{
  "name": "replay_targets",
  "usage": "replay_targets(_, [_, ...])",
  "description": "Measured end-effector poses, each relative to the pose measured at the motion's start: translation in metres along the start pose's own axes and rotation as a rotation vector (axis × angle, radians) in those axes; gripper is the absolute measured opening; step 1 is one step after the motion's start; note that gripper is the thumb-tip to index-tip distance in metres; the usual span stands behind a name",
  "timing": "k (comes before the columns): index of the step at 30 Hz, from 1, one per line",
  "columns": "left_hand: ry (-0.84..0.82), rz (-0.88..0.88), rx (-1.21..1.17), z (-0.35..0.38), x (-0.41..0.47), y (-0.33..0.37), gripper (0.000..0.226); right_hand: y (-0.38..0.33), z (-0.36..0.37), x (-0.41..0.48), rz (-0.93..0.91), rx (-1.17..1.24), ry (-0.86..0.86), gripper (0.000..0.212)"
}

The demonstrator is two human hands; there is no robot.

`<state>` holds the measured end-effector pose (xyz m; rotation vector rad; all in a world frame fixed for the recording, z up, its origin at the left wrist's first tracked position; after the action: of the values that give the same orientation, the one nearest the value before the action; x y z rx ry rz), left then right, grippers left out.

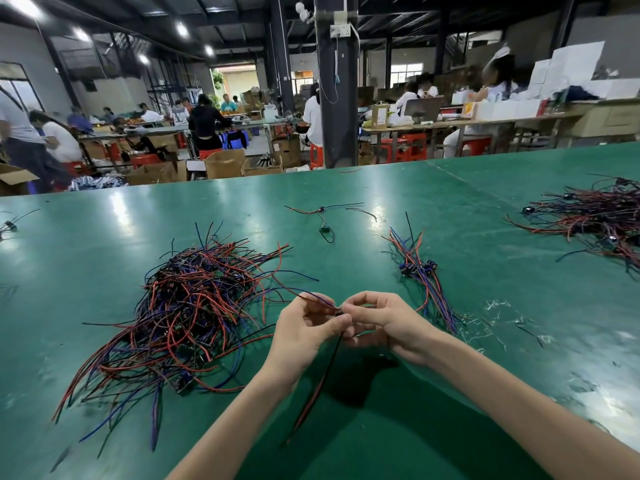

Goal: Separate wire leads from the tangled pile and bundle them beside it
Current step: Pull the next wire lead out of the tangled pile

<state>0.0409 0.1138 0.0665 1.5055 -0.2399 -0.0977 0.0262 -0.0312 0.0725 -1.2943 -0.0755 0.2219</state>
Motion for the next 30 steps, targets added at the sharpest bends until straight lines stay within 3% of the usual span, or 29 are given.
replay_targets(6, [-0.026,0.036,-0.047,0.000,0.002,0.002,0.010,-0.002,-0.005,0.001,-0.041,0.000,0.028,0.017])
replay_targets(15, [0.124,0.108,0.133,-0.007,0.003,0.005,0.012,0.000,0.007,-0.003,-0.078,-0.025,-0.047,0.024])
replay_targets(21, [0.118,0.111,0.128,-0.007,0.003,0.007,0.017,-0.005,0.009,-0.003,-0.084,-0.094,-0.048,0.005])
replay_targets(30, [0.103,0.014,-0.054,-0.002,0.003,0.002,0.012,-0.005,0.011,-0.003,-0.019,-0.174,-0.007,0.013])
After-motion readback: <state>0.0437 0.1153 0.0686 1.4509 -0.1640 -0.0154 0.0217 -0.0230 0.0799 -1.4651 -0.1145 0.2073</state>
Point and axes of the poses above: each hand's wrist, its own x-axis towards the middle knuckle, its own z-axis out of the palm, y = z × x, the point moved 3 cm from there along x, towards the middle knuckle, and after that the axes turned 4 degrees about -z, right-handed, at the moved point
